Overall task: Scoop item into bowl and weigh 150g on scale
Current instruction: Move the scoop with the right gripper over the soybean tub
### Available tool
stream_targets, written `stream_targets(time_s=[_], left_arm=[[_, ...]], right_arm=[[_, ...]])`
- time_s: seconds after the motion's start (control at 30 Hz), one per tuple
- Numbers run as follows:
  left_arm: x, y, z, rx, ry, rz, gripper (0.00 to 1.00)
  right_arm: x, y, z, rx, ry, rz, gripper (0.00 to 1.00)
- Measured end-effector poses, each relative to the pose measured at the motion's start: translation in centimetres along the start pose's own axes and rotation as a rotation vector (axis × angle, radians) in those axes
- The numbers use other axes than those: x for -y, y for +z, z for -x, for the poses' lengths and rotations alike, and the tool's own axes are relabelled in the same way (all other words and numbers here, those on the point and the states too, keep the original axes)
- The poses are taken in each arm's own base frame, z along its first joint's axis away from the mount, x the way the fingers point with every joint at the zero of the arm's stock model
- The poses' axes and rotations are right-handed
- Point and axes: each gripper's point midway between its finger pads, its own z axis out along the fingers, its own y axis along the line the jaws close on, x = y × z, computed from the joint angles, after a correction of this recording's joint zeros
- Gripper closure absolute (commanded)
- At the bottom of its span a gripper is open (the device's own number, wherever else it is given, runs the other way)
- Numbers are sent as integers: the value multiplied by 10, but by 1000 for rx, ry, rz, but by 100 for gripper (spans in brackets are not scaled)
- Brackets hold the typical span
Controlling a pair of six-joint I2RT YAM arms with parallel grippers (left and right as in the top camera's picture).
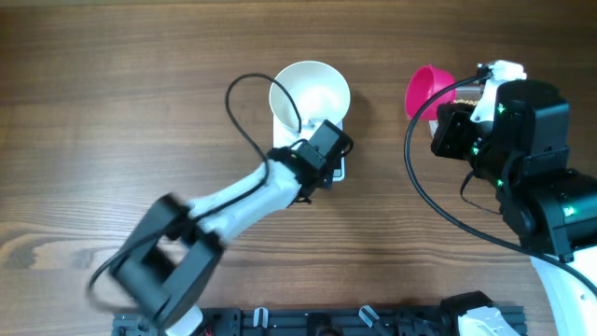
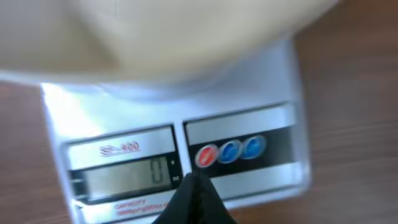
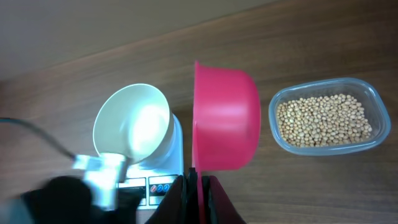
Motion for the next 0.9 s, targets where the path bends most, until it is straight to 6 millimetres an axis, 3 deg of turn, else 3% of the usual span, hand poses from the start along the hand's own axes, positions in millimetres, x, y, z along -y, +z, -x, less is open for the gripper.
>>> stream_targets(time_s=[0.07,0.13,0.17,0.33,0.37,0.4,0.43,0.5,0.7,0.8,0.9], left_arm=[[4,-67,41,170,-32,-86,96],[-2,-116,56,256,-47,-122,96],[-7,-130,55,268,-50,-125,96],[-42,-139,15,129,-19,-16,96],[-49,-144,14,129,-31,-9,88],[-61,-152,16,143,-55,0,51],[-72,-162,21,172,-85,5,0],[-86,-173,24,198,-115,12,0],[-85,-173,22,186,-118,0,0],[-84,-172,21,183,-117,-7,0],[-82,-172,20,176,-115,-16,0]], right_arm=[[0,0,0,-1,0,0,96],[0,0,-2,-9,0,0,96],[0,0,-3,-14,-1,0,96],[0,0,-5,-23,-12,2,96],[-1,0,-6,-24,-20,7,96],[-2,0,-6,-27,-26,13,96],[-2,0,-6,-28,-29,17,96],[-3,0,-7,-30,-35,23,96],[-8,-1,-10,-47,-106,55,95],[-5,-3,-31,-133,-148,55,96],[1,-10,-65,-281,-143,53,96]])
